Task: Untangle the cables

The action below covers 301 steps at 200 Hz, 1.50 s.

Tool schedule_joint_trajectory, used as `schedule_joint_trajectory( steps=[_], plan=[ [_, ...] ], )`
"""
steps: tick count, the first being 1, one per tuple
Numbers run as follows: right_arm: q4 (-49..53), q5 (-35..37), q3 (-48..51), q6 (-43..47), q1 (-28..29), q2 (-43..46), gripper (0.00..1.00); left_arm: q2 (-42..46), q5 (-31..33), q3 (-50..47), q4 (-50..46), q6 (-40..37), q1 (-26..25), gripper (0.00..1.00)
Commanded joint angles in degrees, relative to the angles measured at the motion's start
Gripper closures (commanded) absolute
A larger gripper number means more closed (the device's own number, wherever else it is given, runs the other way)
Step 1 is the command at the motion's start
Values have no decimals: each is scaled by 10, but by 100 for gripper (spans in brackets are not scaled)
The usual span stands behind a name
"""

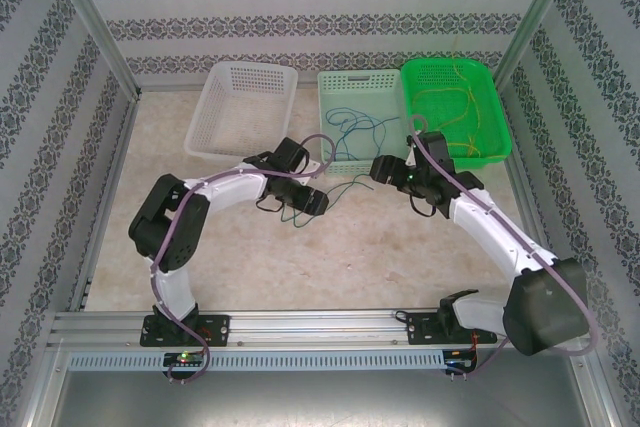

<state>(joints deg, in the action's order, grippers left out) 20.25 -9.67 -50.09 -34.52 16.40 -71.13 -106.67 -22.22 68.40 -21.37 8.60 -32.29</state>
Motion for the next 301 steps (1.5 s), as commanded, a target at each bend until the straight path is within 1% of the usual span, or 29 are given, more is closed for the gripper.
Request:
schedule_joint_trajectory(
  steps=[1, 21, 34, 43, 60, 66, 79, 89, 119, 166, 213, 223, 238, 255, 273, 301],
  plan=[
    [-17, 18, 12, -16, 8, 15, 19, -24, 4, 19, -27, -20, -8, 26],
    [-16, 15, 12, -17, 8, 15, 19, -41, 0, 29, -29, -19, -11, 29],
    [-16, 16, 11, -18, 8, 14, 19, -48, 1, 33, -30, -18, -11, 34],
    [-16, 16, 11, -18, 9, 14, 19, -52, 1, 35, -30, -15, -12, 42],
    [-17, 16, 12, -17, 9, 12, 18, -49, 1, 32, -27, -12, -12, 71],
    [-16, 17, 13, -17, 9, 12, 18, -46, 0, 29, -26, -12, -12, 79],
    [-17, 19, 15, -19, 9, 12, 18, -33, 3, 23, -25, -15, -13, 90],
    [-17, 18, 17, -19, 9, 12, 18, -23, 10, 21, -30, -21, -16, 94],
    [-20, 19, 20, -20, 13, 10, 18, 7, 33, 19, -53, -37, -26, 100],
    [-26, 18, 19, -21, 23, 0, 18, 64, 62, 4, -71, -33, -28, 100],
    [-45, 9, 19, -24, 31, -6, 19, 143, 77, -21, -85, -39, -29, 100],
    [-59, -4, 21, -26, 33, -6, 20, 160, 82, -28, -79, -37, -29, 100],
    [-92, -49, 25, -40, 34, -12, 21, 187, 83, -41, -62, -37, -30, 100],
    [-126, -99, 21, -76, 37, -29, 24, 211, 84, -55, -35, -44, -37, 100],
    [-150, -148, 8, -112, 49, -56, 25, 219, 82, -55, -29, -62, -50, 100],
    [-142, -160, -16, -119, 64, -82, 24, 199, 85, -42, -56, -77, -63, 100]
  ],
)
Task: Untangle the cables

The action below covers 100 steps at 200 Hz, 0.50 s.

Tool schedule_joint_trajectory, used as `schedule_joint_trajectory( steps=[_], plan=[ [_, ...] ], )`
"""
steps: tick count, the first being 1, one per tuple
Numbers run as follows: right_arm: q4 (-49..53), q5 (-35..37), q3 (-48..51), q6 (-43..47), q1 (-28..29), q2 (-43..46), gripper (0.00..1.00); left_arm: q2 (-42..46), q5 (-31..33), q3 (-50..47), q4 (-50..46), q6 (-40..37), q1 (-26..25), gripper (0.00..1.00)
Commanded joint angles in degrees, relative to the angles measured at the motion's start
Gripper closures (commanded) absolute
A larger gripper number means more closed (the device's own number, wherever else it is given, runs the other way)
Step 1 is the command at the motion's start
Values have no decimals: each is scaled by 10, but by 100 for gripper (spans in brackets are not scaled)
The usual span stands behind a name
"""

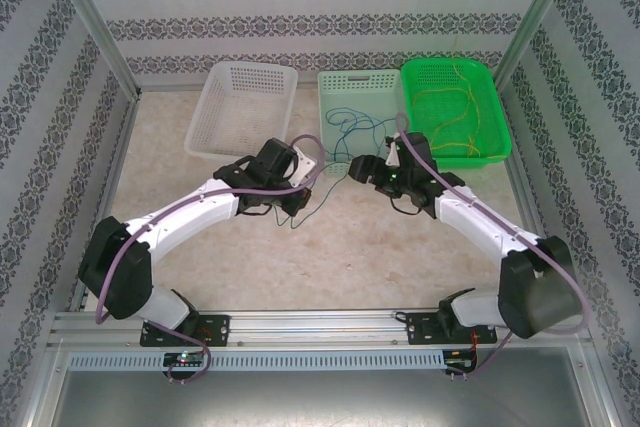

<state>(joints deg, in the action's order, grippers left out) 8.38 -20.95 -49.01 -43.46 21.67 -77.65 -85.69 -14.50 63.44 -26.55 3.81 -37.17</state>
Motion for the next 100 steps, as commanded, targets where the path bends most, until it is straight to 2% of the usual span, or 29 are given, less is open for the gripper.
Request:
schedule_joint_trajectory(
  steps=[1, 48, 100],
  plan=[
    [-24, -48, -27, -30, 12, -17, 24, -12, 9, 8, -5, -30, -15, 100],
    [-80, -62, -24, -77, 19, -46, 25, 0, 30, -4, 12, -32, -26, 100],
    [-90, -57, -23, -92, 36, -71, 29, -6, 49, -3, 29, -17, -29, 100]
  ],
)
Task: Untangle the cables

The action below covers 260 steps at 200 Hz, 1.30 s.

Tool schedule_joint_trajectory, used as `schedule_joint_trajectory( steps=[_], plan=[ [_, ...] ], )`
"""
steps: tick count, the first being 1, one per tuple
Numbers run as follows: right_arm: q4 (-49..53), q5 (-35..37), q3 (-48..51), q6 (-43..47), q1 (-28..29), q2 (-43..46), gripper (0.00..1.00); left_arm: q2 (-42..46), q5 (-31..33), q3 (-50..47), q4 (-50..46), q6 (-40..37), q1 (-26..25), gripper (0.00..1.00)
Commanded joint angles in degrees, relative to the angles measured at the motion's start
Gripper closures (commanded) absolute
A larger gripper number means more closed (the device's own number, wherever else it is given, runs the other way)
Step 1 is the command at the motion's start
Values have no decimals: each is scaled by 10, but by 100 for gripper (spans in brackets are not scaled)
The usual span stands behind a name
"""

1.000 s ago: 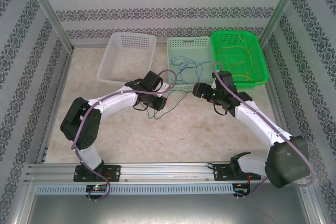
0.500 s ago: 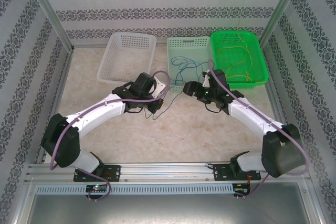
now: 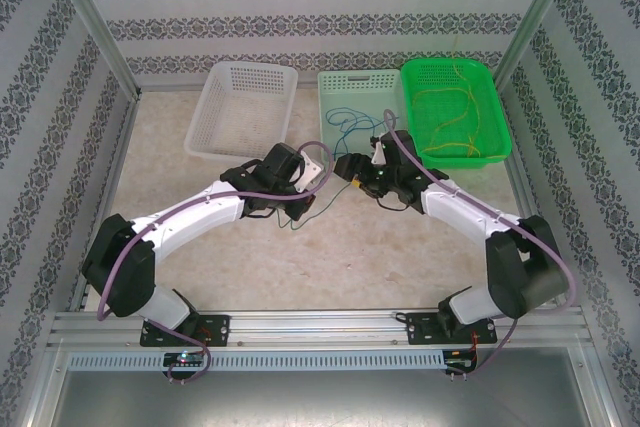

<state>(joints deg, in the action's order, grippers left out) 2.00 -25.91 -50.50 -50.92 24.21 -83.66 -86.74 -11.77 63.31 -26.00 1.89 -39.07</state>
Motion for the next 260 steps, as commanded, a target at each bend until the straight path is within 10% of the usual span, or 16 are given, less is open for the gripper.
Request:
schedule_joint_trajectory(
  steps=[1, 82, 260],
  plan=[
    [-27, -7, -7, -18, 11, -11, 29, 5, 23, -2, 24, 3, -10, 100],
    [-242, 43, 86, -117, 65, -61, 42, 33, 8, -27, 89, 50, -10, 100],
    [-82, 114, 70, -36, 69, 19, 38, 98, 42, -64, 94, 44, -9, 100]
  ],
)
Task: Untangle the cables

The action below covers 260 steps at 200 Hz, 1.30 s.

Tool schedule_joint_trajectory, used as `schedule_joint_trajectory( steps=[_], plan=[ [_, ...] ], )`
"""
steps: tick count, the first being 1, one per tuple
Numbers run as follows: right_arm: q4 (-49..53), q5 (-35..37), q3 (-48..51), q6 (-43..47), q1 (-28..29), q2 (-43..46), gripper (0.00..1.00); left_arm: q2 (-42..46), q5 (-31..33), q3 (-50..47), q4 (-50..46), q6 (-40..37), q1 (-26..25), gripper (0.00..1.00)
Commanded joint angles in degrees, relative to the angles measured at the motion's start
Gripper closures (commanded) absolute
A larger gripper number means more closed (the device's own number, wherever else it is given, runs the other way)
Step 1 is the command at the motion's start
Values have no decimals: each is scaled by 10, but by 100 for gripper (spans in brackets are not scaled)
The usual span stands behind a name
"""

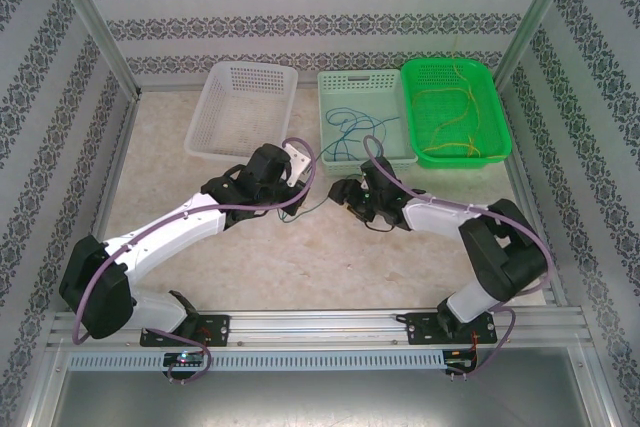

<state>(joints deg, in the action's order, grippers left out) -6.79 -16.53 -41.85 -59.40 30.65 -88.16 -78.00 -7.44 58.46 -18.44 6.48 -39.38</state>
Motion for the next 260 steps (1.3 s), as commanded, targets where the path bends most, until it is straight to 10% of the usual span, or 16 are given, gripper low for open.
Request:
schedule_joint_trajectory(
  steps=[1, 143, 172, 202, 222, 260],
  plan=[
    [5, 21, -16, 49, 4, 66, 38, 10, -1, -16, 19, -3, -6, 100],
    [-90, 13, -60, -13, -16, 67, 38, -31, -95, -4, 41, -47, -34, 100],
    [-92, 9, -80, -10, -15, 47, 52, -47, -90, 0, 32, -63, -48, 99],
    [-77, 21, -80, -4, -16, 54, 98, -54, -49, 7, 20, -65, -56, 98],
    [-73, 27, -70, -1, -18, 68, 100, -55, -21, 8, 19, -59, -55, 89],
    [-61, 54, -44, 26, -24, 115, 100, -34, 126, -9, 13, 24, -55, 35]
  ],
)
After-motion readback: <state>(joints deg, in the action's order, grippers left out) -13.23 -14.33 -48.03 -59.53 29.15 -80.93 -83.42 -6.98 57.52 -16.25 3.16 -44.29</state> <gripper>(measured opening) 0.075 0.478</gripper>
